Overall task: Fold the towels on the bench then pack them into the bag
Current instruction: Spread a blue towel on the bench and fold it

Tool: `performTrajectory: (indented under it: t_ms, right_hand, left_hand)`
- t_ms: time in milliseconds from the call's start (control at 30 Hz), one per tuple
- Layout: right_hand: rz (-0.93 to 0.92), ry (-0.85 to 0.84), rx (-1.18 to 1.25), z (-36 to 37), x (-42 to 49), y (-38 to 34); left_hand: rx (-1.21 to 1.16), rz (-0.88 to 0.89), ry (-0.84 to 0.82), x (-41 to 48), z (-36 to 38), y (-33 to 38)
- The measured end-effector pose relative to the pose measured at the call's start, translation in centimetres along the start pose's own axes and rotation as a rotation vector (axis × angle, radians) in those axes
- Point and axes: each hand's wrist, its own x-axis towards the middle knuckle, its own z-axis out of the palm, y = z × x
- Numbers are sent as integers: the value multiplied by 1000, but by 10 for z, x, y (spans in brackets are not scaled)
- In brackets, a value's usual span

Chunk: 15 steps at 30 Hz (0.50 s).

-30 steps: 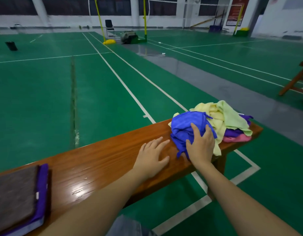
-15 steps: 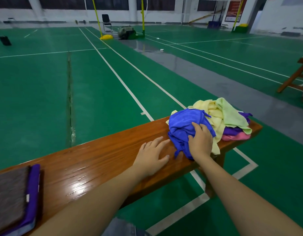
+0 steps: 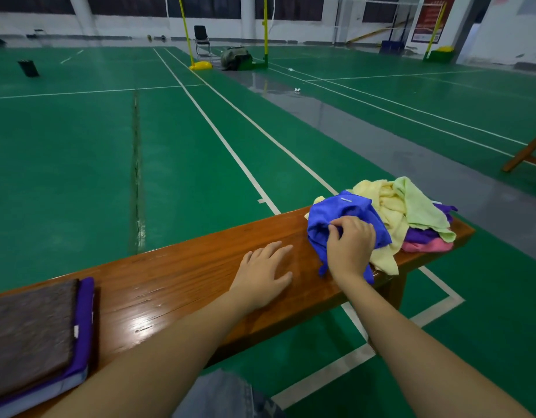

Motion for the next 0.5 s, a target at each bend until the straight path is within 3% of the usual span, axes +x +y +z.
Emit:
performTrajectory:
  t_ms: [367,500]
  right_hand:
    - [-63,-475,581,-18,-69,-105]
    - [-33,-583,764,-15,-89,-151]
  left_hand:
    - [-200,-163,273,-52,-42,-34]
    - [-415,-151,378,-86,-59,-53]
